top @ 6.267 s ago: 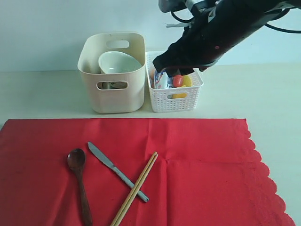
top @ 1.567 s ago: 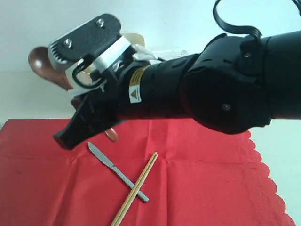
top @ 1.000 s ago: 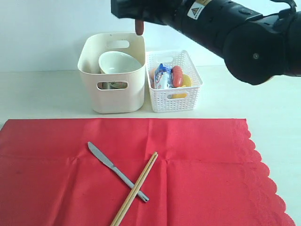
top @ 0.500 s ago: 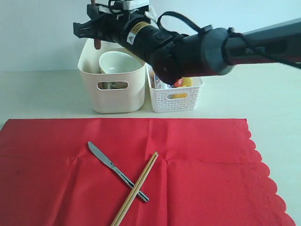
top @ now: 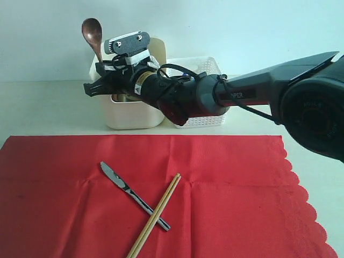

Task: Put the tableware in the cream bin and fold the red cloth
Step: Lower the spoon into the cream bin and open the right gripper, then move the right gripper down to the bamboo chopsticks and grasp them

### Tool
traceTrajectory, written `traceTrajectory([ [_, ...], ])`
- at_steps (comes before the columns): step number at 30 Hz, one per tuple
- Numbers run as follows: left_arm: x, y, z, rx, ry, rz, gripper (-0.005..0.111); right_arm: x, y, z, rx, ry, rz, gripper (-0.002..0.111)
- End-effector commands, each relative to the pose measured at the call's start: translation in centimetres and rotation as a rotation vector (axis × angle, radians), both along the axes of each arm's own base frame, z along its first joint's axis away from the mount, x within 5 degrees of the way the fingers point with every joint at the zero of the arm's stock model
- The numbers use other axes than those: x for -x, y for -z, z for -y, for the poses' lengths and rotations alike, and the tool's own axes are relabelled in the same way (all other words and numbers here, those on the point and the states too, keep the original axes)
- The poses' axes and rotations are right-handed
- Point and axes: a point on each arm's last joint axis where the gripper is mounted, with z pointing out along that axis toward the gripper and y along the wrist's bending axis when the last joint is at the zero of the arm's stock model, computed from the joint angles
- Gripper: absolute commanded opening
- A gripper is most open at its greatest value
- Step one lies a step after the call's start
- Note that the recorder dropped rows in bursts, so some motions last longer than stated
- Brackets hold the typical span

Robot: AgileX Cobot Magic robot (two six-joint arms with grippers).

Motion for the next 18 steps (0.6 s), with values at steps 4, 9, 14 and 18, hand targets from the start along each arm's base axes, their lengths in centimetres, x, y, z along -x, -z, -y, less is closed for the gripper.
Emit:
traceTrajectory([
  [4, 0.0, 0.0, 0.0, 0.01, -0.005, 0.011, 0.0, -0.1, -1.8, 0.4, 0.048, 0.019, -0.007, 0.051],
  [9, 0.0, 0.0, 0.0, 0.01, -0.005, 0.011, 0.0, 0.4, -5.8, 1.4, 0.132, 0.074, -0.067, 0.056],
  [14, 0.0, 0.0, 0.0, 0.01, -0.005, 0.011, 0.0, 1.8, -9.9, 3.7, 0.291, 0.173, -0.224, 0.056],
  [18, 0.0, 0.0, 0.0, 0.01, -0.005, 0.011, 0.0, 4.2, -13.1, 6.7, 0.493, 0.258, -0.384, 0.05],
])
